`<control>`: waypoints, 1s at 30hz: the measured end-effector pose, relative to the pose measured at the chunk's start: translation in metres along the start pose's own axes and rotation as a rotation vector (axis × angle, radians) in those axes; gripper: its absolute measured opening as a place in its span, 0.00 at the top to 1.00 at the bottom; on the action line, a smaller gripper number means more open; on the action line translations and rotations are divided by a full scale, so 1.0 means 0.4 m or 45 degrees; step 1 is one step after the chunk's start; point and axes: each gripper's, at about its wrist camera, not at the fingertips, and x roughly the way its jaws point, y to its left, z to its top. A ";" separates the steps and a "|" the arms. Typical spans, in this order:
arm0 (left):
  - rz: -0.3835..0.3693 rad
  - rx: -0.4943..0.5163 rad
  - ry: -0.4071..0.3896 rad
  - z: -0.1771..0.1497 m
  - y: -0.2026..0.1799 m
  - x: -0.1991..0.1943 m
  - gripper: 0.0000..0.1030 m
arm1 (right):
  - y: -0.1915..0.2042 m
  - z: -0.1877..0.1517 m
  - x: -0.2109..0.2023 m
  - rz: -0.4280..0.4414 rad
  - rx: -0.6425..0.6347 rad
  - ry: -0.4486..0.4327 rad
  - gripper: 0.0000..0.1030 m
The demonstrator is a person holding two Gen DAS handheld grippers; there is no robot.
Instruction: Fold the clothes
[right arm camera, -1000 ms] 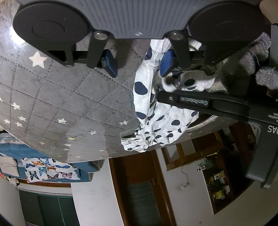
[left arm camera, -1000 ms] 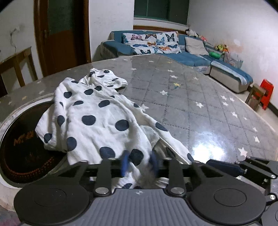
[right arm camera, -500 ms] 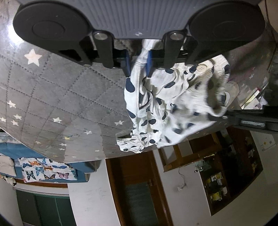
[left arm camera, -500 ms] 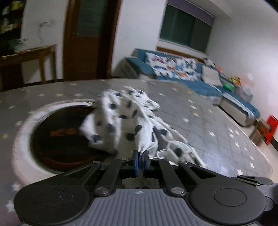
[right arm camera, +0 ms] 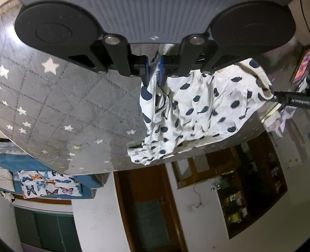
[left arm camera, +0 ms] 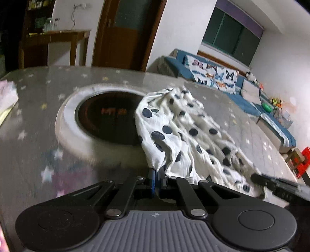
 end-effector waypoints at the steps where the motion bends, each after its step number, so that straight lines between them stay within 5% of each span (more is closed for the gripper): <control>1: 0.000 0.009 0.020 -0.013 0.003 -0.002 0.97 | 0.001 -0.005 -0.007 0.006 -0.008 0.014 0.91; 7: -0.001 0.046 0.110 -0.061 0.020 -0.011 0.94 | -0.004 -0.025 -0.037 0.076 -0.034 0.102 0.85; 11: 0.014 0.083 0.075 -0.046 0.013 -0.032 0.91 | -0.016 -0.004 -0.046 0.076 -0.048 0.108 0.84; 15: 0.018 0.113 0.005 -0.014 -0.004 -0.051 0.68 | -0.028 0.038 -0.037 0.068 -0.073 0.102 0.78; 22: -0.074 0.143 -0.036 0.063 -0.069 0.018 0.68 | -0.032 0.139 0.053 0.058 -0.150 0.092 0.77; 30: -0.099 0.122 0.049 0.130 -0.095 0.185 0.70 | -0.058 0.322 0.227 0.110 -0.133 0.086 0.73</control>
